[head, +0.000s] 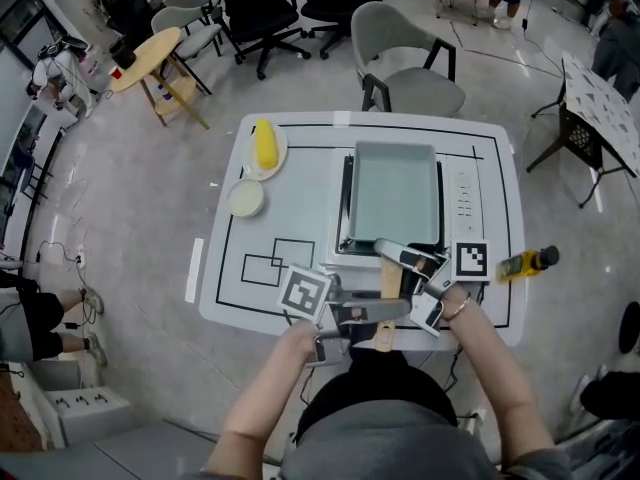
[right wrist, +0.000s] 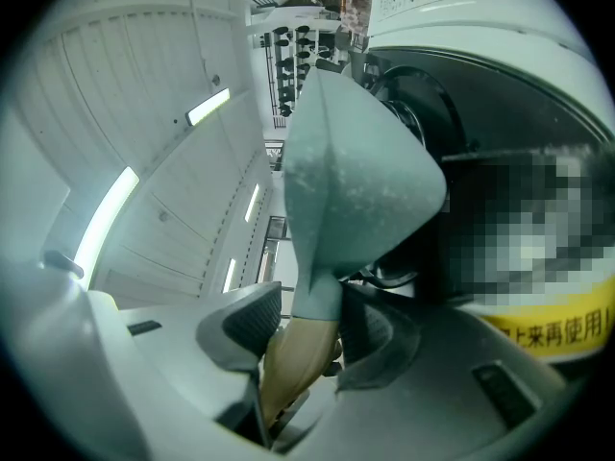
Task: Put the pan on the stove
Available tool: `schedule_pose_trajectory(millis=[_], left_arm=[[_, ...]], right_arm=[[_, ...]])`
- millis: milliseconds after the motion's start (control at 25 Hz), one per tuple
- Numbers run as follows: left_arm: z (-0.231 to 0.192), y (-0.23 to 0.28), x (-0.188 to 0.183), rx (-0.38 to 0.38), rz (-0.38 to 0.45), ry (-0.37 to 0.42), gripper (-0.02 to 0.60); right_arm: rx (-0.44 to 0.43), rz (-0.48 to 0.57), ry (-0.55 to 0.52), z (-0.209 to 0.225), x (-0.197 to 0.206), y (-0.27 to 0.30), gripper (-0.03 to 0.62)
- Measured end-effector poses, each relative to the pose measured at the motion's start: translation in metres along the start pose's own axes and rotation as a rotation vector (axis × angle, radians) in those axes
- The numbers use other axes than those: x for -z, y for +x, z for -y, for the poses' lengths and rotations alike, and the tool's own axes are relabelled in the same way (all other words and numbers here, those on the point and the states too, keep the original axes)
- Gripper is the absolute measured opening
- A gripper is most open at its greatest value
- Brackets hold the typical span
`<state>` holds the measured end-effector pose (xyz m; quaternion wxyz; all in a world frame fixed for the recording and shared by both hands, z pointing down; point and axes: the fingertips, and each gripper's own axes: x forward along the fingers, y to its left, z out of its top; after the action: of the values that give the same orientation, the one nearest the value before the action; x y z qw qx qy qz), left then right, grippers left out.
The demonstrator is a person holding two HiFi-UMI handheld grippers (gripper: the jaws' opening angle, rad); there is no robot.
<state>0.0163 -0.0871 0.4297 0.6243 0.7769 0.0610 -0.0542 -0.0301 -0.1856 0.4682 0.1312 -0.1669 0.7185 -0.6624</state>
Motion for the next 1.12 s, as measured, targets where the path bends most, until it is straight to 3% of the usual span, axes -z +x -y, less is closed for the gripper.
schedule_pose_trajectory(millis=[240, 400, 680, 800, 1120], left_arm=[[-0.002, -0.004, -0.001, -0.037, -0.004, 0.032, 0.154], [-0.002, -0.014, 0.002, -0.06, -0.011, 0.094, 0.172], [0.0, -0.045, -0.013, -0.12, 0.066, 0.116, 0.175], [-0.005, -0.063, -0.03, -0.2, 0.137, 0.156, 0.175], [-0.011, -0.095, -0.065, -0.458, 0.283, 0.356, 0.172]], right_arm=[[0.004, -0.003, -0.011, 0.002, -0.001, 0.0, 0.175], [0.003, -0.003, -0.002, 0.001, 0.001, -0.001, 0.176], [0.006, -0.003, -0.017, 0.003, -0.002, 0.0, 0.175], [0.009, -0.001, -0.009, 0.004, -0.003, 0.0, 0.175], [0.009, 0.0, -0.002, 0.002, -0.002, -0.001, 0.175]])
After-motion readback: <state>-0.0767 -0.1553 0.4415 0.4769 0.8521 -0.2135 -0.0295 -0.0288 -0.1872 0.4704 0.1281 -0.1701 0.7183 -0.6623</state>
